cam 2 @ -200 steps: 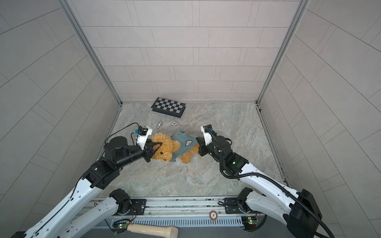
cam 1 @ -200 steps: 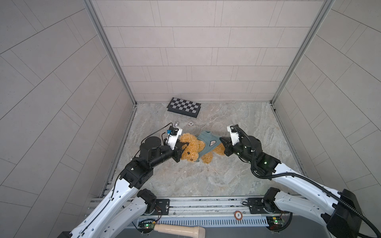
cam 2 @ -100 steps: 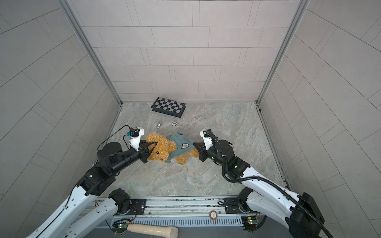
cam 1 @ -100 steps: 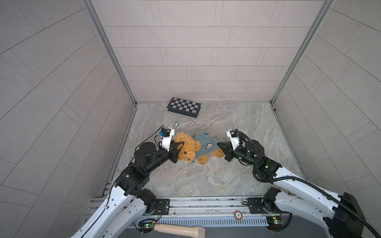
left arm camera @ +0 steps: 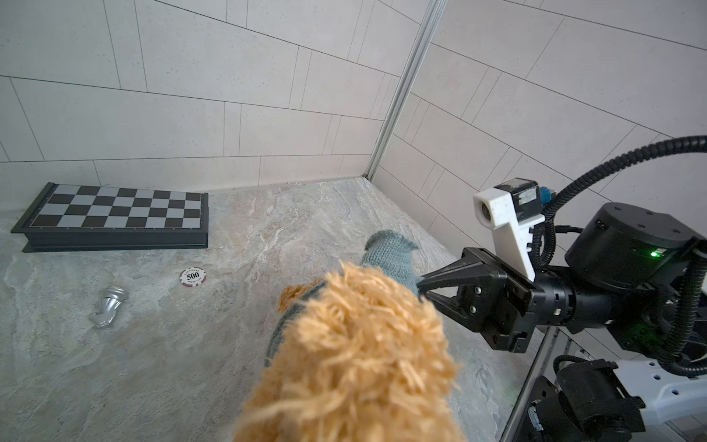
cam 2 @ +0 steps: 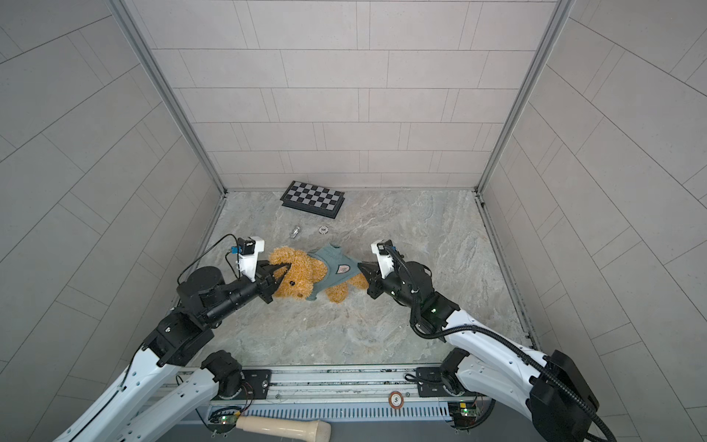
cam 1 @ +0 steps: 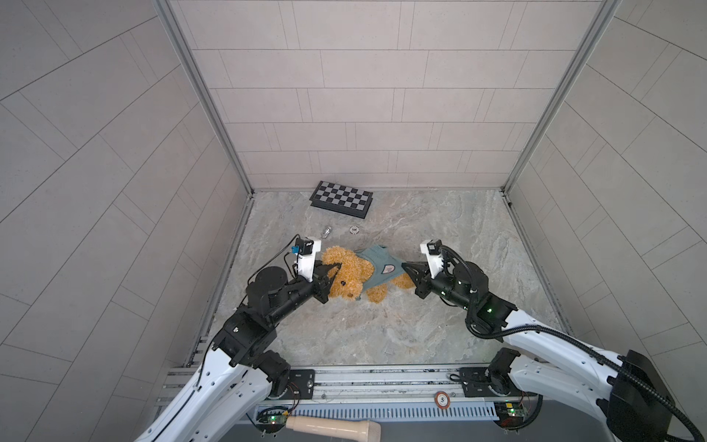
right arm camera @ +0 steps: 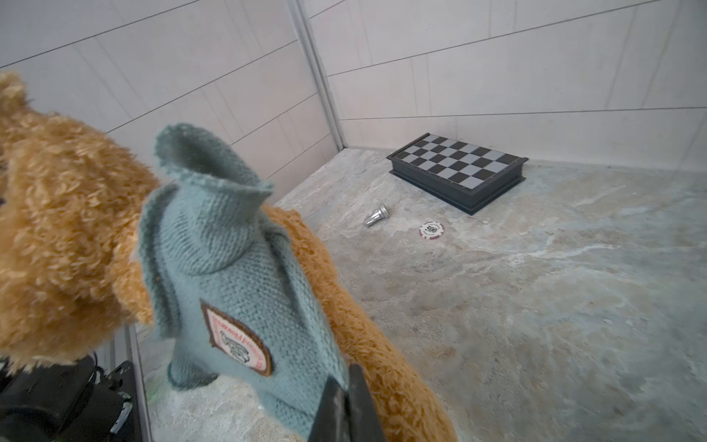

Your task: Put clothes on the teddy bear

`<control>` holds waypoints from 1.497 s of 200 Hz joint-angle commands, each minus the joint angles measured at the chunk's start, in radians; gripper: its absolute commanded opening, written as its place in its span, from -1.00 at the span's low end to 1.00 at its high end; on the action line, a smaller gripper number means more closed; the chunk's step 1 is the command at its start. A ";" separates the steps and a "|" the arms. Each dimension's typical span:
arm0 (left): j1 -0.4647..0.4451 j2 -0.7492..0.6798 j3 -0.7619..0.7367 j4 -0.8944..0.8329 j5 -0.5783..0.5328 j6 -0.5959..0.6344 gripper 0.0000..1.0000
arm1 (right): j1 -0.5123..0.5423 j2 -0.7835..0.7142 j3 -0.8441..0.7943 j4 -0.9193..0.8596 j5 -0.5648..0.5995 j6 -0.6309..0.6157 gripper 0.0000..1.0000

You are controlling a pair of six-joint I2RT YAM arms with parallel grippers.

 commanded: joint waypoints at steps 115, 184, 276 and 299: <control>-0.076 0.150 0.244 -0.330 0.138 0.405 -1.00 | 0.010 -0.118 0.266 -0.333 -0.307 -0.562 -0.21; -0.058 0.265 0.349 -0.336 0.146 0.235 -1.00 | 0.081 -0.031 0.243 -0.286 -0.298 -0.547 0.32; 0.023 0.560 0.578 -0.575 0.463 0.163 -1.00 | 0.277 0.125 0.293 -0.296 0.059 -0.600 0.52; -0.003 0.575 0.592 -0.476 0.537 0.104 -1.00 | 0.272 0.175 0.290 -0.281 0.079 -0.603 0.54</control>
